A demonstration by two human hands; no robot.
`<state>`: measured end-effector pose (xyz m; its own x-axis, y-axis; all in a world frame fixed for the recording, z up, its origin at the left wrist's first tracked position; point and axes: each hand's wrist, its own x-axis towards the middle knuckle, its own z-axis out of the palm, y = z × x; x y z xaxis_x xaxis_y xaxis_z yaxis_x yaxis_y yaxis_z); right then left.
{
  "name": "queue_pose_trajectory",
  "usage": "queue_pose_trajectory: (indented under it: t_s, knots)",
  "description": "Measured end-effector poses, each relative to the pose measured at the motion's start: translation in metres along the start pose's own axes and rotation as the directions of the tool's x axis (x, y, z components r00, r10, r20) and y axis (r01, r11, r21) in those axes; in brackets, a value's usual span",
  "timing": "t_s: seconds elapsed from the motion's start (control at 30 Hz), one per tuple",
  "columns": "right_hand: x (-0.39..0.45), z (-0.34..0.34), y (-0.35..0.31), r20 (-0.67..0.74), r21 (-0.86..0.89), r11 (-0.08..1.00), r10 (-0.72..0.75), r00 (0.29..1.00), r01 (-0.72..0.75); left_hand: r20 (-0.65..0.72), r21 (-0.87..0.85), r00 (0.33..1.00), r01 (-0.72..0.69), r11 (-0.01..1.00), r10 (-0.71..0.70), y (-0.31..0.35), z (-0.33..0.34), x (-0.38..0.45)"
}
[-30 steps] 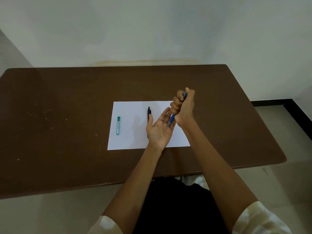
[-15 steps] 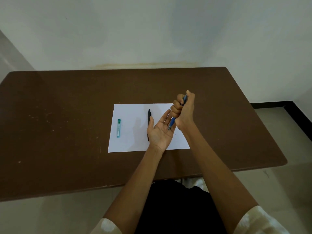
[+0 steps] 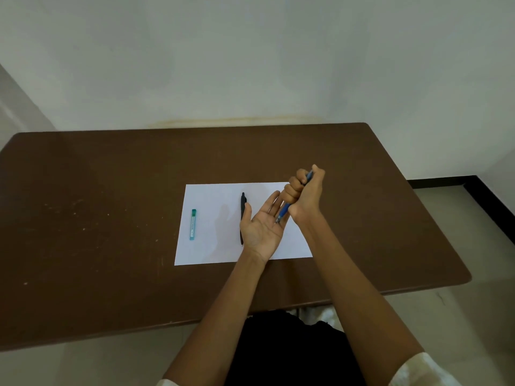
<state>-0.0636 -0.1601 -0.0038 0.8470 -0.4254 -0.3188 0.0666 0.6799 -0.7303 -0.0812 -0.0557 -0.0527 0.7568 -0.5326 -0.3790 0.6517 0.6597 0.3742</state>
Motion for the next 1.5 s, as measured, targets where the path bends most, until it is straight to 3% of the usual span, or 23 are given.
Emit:
queue_pose_trajectory:
  t_s: [0.27, 1.5]
  knots:
    - [0.008, -0.008, -0.001, -0.152, 0.174, 0.979, 0.134, 0.979, -0.107, 0.032, -0.008, 0.999, 0.001, 1.000, -0.001, 0.002, 0.003, 0.003]
    - [0.003, -0.007, 0.016, -0.172, 0.081, 0.979, 0.199, 0.965, -0.188, 0.031, -0.046, 0.999, -0.030, 0.998, 0.031, -0.001, -0.002, 0.012]
